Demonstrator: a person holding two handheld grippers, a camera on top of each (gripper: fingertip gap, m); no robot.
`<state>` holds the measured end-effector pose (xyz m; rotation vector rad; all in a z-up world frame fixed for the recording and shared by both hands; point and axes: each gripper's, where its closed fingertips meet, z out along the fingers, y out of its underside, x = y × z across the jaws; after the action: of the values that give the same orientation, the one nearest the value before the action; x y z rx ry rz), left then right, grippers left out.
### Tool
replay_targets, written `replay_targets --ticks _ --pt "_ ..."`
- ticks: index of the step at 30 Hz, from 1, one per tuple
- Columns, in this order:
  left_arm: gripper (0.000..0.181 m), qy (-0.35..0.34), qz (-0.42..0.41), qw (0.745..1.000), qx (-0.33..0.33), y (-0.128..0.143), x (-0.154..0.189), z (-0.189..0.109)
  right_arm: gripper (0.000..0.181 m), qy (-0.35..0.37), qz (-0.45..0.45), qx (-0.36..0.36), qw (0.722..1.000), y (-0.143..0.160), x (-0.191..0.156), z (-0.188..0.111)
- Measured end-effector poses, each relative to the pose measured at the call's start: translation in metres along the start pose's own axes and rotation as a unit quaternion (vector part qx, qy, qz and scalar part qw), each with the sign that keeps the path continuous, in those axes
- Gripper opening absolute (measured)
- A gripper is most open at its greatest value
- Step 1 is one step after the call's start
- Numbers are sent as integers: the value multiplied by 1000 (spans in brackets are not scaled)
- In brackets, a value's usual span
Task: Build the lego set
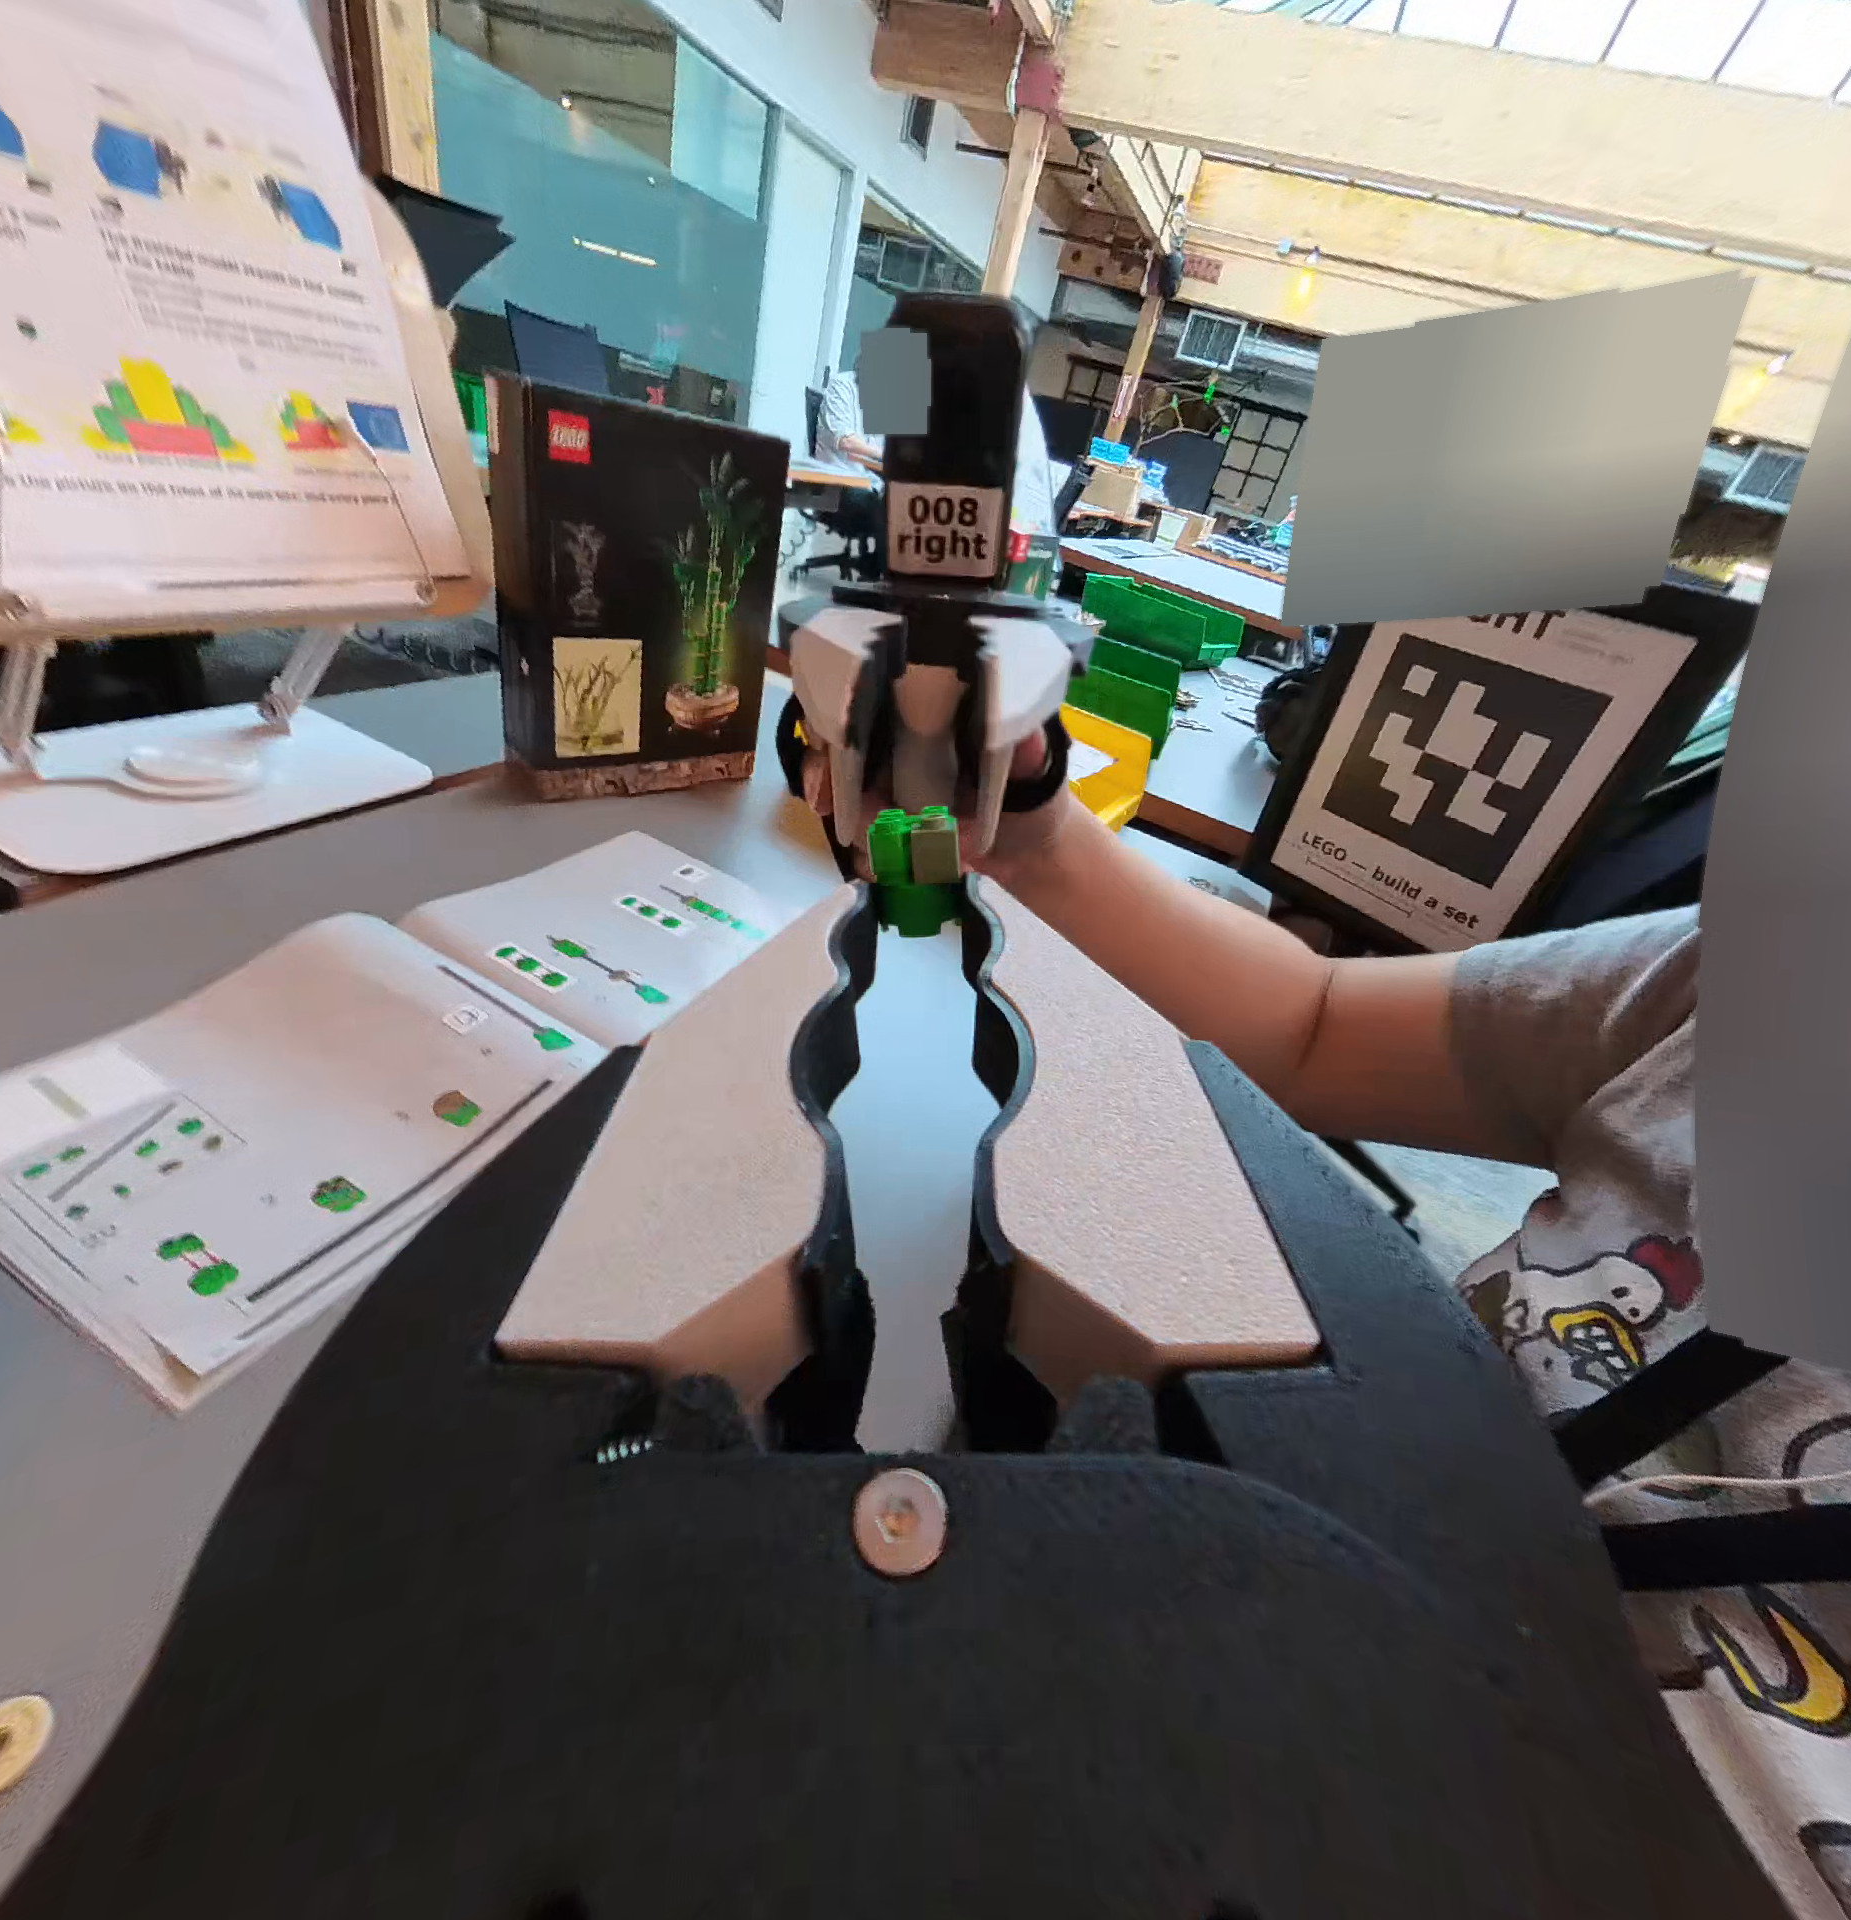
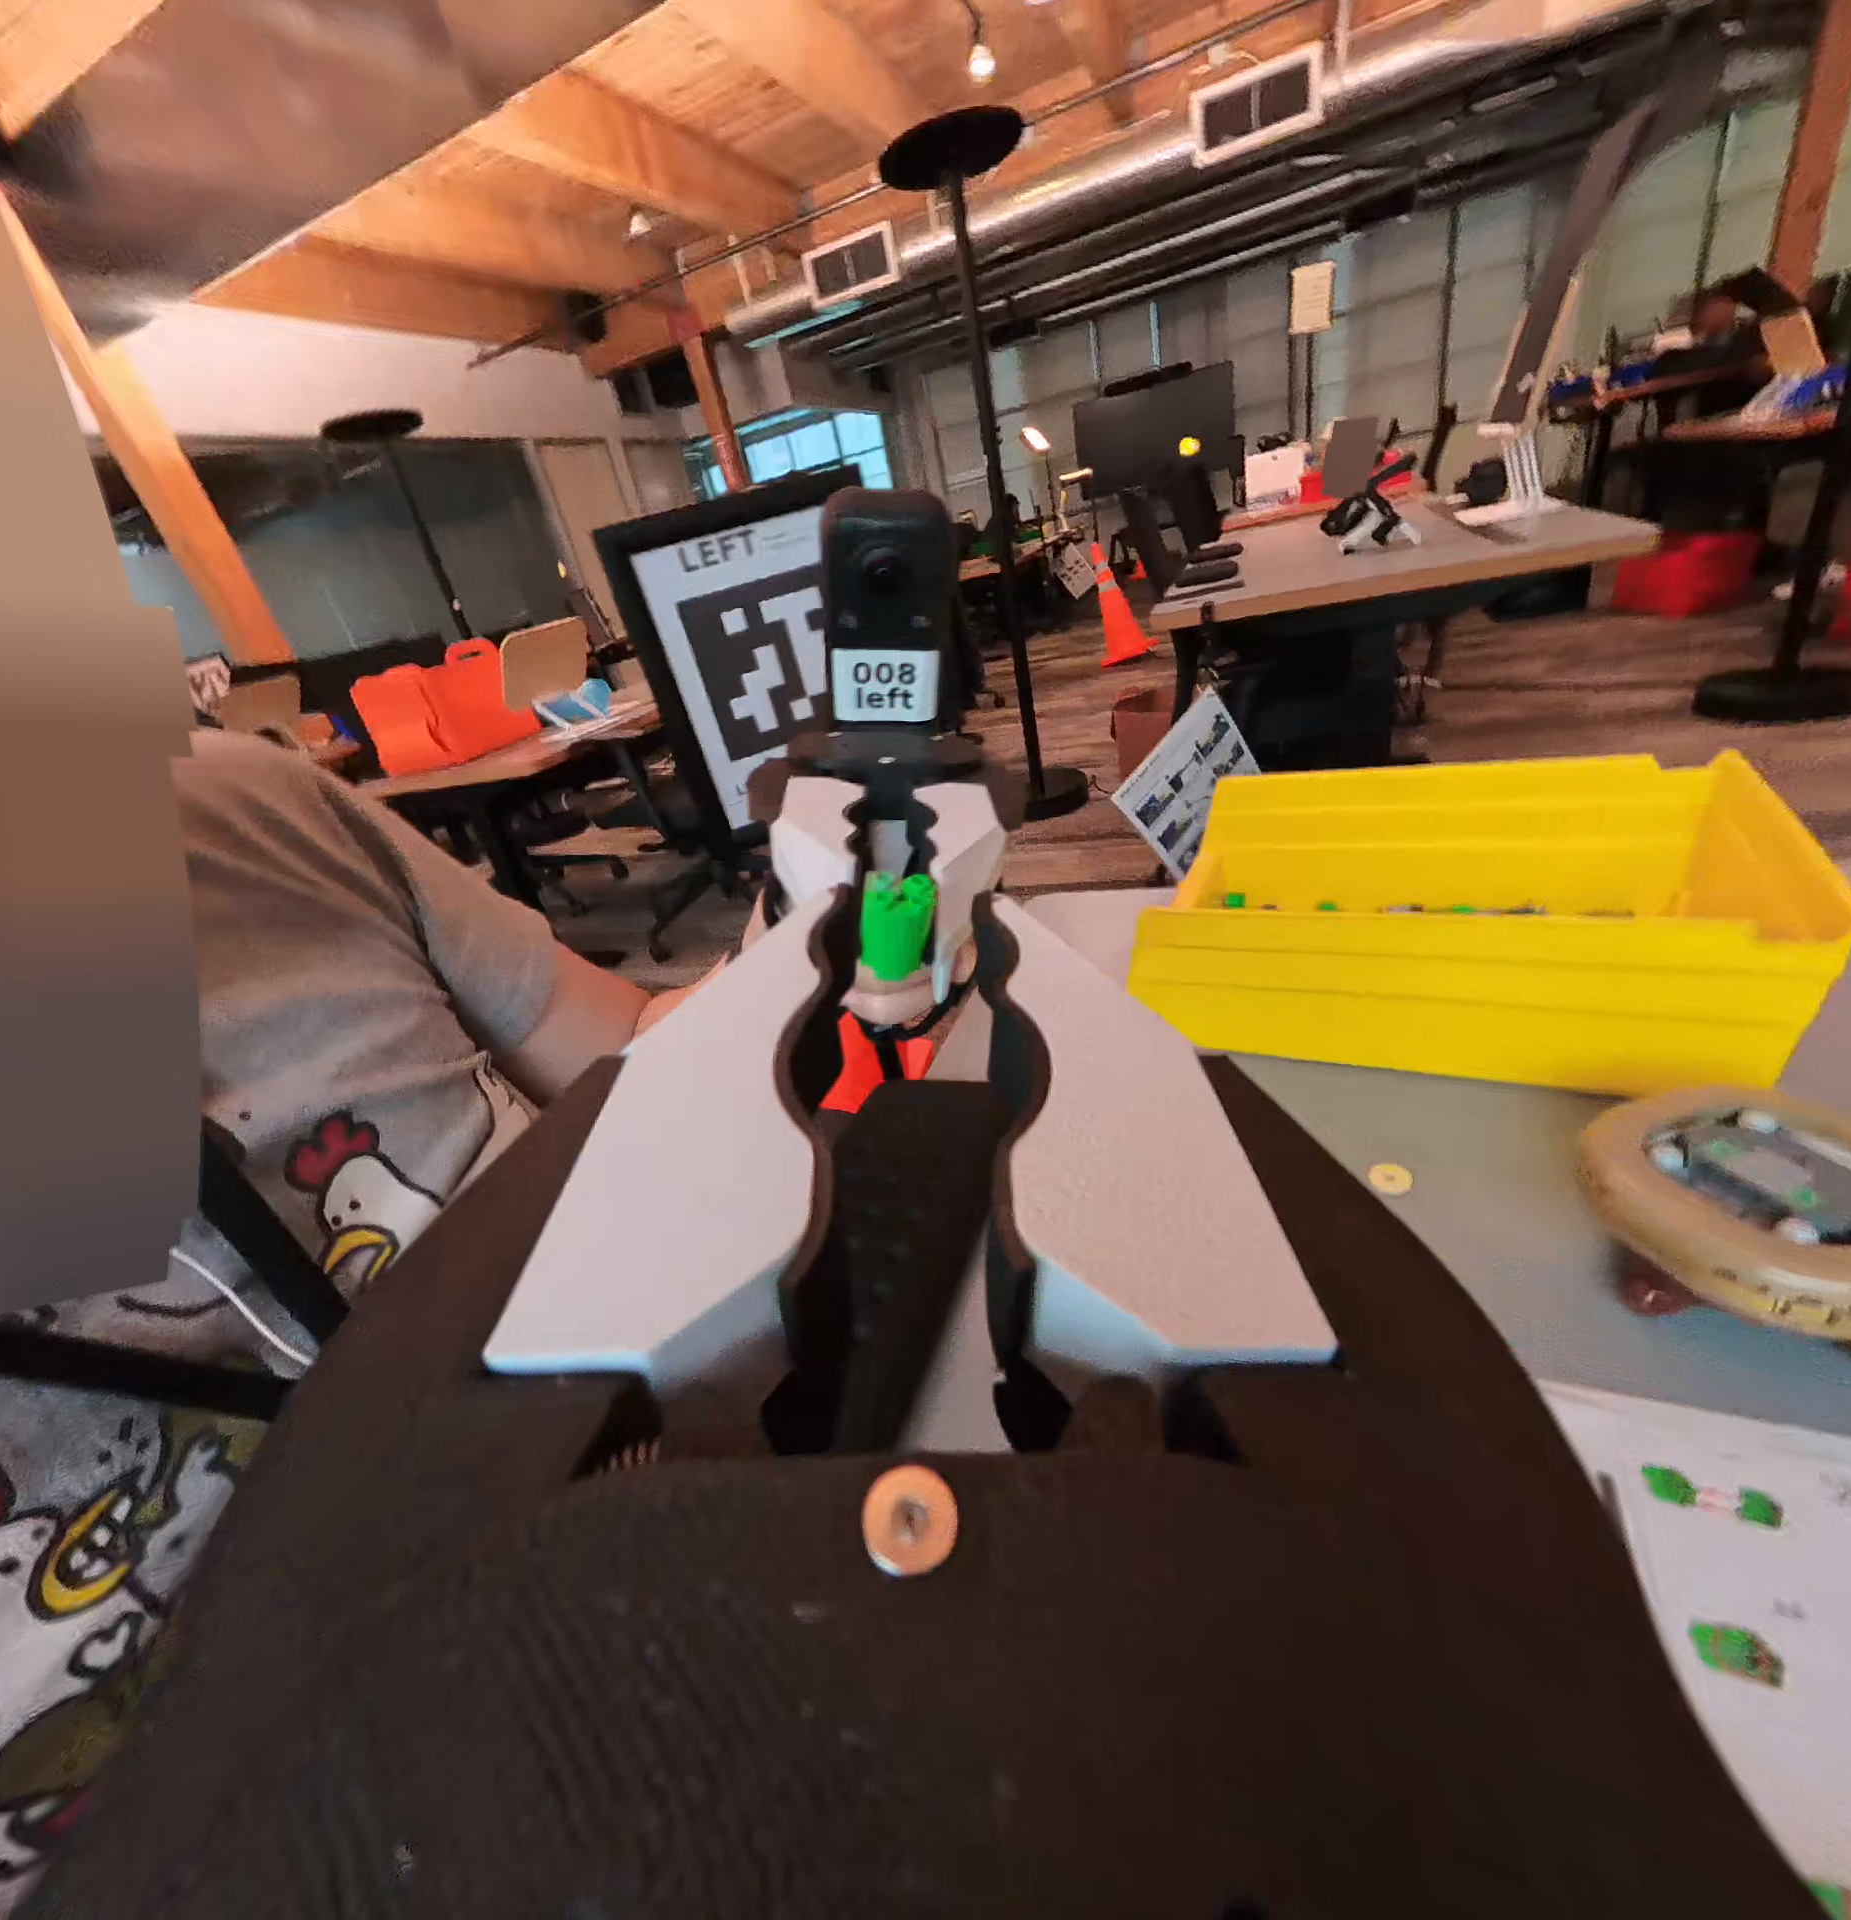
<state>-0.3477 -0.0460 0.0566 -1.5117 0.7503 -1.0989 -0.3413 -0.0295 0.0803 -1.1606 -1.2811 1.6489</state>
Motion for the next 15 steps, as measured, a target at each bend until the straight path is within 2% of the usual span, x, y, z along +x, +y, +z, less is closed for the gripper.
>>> replay_targets --ticks 5,15 --pt "13 2 -20 1000 -14 12 -5 5 24 6 36 -43 998 21 9 7" --pt "13 0 -56 998 -39 25 -13 12 19 -15 82 -78 993 37 13 6"
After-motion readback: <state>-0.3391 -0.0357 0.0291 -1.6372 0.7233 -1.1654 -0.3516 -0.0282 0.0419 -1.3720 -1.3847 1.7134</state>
